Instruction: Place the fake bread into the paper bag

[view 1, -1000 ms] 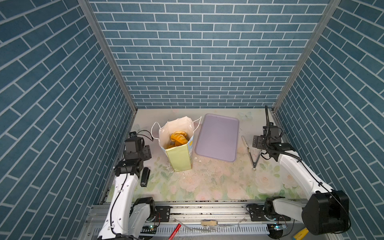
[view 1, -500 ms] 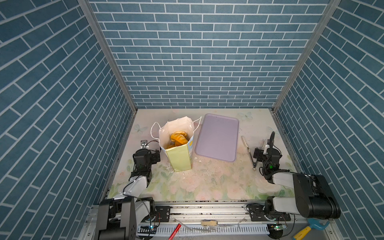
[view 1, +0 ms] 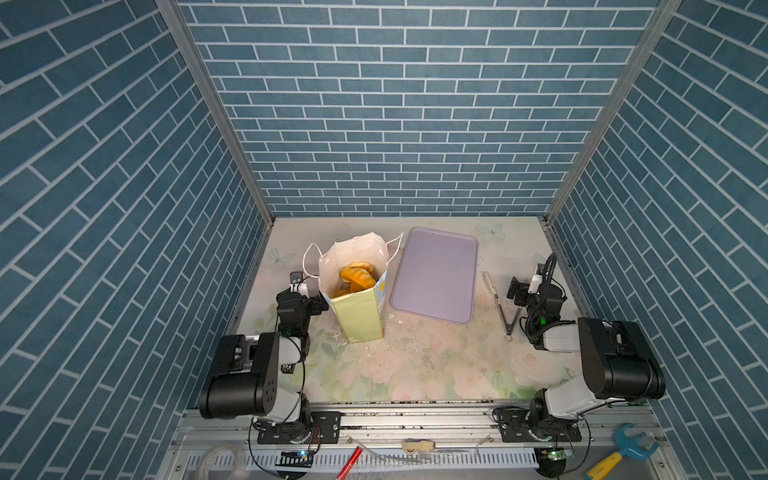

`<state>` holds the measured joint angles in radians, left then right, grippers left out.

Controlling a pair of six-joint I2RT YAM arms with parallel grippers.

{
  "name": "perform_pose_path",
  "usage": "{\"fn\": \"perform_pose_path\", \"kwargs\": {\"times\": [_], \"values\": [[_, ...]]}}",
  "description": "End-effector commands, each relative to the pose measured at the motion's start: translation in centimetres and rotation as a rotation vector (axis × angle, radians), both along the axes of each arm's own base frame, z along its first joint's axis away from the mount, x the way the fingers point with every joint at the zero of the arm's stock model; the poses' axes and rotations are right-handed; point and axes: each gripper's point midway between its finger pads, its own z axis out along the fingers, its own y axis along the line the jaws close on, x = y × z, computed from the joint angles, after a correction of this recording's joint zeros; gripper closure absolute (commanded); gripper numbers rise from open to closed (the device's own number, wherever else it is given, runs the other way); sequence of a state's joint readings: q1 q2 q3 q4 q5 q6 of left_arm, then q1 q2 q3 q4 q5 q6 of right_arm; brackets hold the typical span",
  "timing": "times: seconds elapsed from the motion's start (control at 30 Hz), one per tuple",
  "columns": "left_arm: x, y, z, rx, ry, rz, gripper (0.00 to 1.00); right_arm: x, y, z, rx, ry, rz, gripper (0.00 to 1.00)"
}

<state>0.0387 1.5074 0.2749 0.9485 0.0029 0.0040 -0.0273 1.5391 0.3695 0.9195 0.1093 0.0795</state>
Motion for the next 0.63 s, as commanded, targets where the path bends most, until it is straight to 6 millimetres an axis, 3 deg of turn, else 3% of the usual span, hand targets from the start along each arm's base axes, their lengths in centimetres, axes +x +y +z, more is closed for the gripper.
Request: {"fn": "perform_pose_path", "kwargs": {"times": [0.0,0.6], "values": [[1.52,-0.65,1.93,0.045,-0.055,-0.010,0.00,0.12,0.33,-0.29,-0.013,0.020,0.029,0.01],[1.99,0.07,1.94,0.123,-0.023,0.106,0.00,0.28,1.01,-0.38,-0.014,0.029,0.065,0.01]]}}
